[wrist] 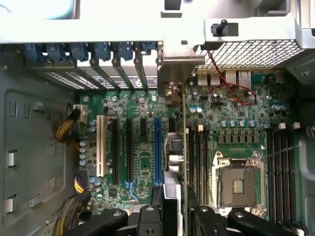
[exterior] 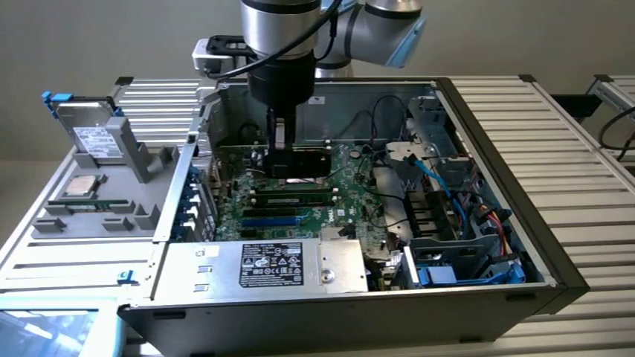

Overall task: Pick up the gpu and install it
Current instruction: 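Insert the gpu into the slot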

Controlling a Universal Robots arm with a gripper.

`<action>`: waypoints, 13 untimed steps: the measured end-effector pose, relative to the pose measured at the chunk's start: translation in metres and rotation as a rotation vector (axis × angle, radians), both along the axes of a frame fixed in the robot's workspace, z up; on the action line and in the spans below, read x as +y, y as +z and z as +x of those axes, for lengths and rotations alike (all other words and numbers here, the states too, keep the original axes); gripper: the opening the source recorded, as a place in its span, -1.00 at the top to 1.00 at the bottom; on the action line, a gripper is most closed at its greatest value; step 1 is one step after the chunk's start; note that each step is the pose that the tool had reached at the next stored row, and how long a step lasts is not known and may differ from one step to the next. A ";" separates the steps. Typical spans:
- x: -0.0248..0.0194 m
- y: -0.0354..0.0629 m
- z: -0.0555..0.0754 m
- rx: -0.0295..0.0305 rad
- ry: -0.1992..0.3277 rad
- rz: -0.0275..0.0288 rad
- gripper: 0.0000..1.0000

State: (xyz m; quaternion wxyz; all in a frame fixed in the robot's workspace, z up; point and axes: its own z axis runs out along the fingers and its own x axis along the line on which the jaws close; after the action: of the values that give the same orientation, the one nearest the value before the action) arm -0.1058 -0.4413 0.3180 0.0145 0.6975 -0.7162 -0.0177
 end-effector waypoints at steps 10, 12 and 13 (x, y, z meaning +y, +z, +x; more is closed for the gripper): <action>-0.0050 -0.0125 -0.004 -0.0015 0.000 0.0001 0.42; -0.0063 -0.0161 -0.004 -0.0016 0.000 0.0001 0.42; -0.0071 -0.0180 -0.004 -0.0016 0.000 0.0001 0.42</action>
State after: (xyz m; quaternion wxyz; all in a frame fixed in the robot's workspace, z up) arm -0.1103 -0.4484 0.3000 0.0139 0.6976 -0.7162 -0.0172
